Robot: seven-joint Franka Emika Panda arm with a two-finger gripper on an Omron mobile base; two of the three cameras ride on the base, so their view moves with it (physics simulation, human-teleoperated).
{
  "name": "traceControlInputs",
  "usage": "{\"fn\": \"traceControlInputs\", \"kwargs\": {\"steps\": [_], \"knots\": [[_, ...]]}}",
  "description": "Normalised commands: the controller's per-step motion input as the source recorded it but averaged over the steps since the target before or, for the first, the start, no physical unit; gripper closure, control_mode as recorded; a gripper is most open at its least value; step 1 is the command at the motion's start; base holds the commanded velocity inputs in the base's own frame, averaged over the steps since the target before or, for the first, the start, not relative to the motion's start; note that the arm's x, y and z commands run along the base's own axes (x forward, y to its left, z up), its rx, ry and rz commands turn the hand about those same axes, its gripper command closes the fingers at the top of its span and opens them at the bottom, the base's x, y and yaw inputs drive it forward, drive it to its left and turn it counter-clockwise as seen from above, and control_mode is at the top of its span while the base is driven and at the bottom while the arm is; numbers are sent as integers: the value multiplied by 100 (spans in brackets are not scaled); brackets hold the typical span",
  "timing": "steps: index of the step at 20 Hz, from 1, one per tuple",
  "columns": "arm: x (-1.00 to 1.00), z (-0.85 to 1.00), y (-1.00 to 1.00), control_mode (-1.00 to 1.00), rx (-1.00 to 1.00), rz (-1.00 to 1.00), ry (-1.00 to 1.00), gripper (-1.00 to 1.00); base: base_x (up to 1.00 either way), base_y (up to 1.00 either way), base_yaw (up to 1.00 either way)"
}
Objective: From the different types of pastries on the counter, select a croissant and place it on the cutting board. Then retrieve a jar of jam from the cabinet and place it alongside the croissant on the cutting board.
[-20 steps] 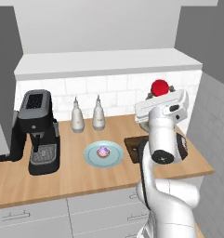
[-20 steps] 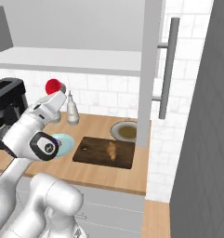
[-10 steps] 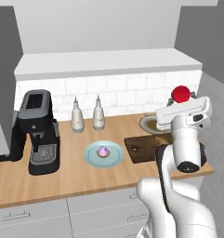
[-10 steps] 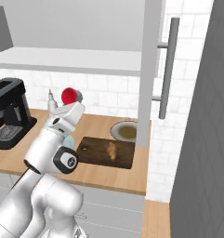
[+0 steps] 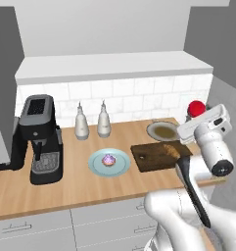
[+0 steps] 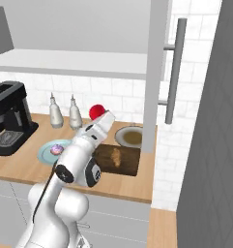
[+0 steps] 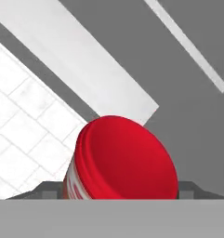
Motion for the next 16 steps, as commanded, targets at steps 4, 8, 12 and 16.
{"fn": "traceControlInputs", "kwargs": {"steps": [4, 8, 12, 16], "knots": [[54, -100, -31, -100, 5, 22, 74, 100, 0, 0, 0], [24, -28, -17, -100, 5, 9, 26, 100, 0, 0, 0], [70, -81, -4, -100, 0, 18, 23, 100, 0, 0, 0], [100, -100, 2, -100, 1, 52, 52, 100, 0, 0, 0]]}}
